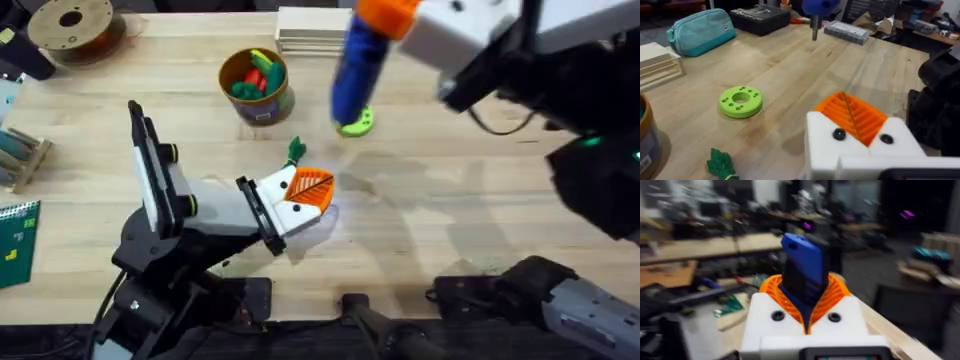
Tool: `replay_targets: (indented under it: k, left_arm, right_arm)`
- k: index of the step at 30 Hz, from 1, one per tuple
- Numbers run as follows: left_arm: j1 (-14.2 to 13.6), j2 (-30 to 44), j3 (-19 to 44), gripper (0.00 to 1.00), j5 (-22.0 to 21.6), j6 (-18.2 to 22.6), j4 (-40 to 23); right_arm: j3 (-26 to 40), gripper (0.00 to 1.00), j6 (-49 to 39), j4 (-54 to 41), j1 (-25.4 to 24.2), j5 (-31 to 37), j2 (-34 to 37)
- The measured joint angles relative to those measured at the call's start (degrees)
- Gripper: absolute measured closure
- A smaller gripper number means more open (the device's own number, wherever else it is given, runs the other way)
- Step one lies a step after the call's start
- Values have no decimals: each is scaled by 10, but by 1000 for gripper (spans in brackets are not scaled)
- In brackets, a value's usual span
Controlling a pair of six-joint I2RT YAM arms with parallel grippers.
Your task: Pick up the gripper from the table and insert it into the empty holder that is missing its gripper. Then pick up a screw, insert it into the mounting hole, and use the screwdriver to tighten it. Finally, clean up the table by picking up the vegetable and placing it into the bucket.
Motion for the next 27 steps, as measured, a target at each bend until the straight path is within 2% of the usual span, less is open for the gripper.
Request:
replay_targets:
  k: [5, 11, 27]
  left_arm:
    - [0, 0, 0, 994, 0, 0, 0]
    - [0, 0, 0, 994, 0, 0, 0]
    - [0, 0, 0, 994, 0, 0, 0]
  right_arm:
    - [0, 970, 4, 67, 84, 9, 38]
    - [0, 970, 5, 89, 142, 12, 64]
    - [0, 970, 18, 91, 157, 22, 95]
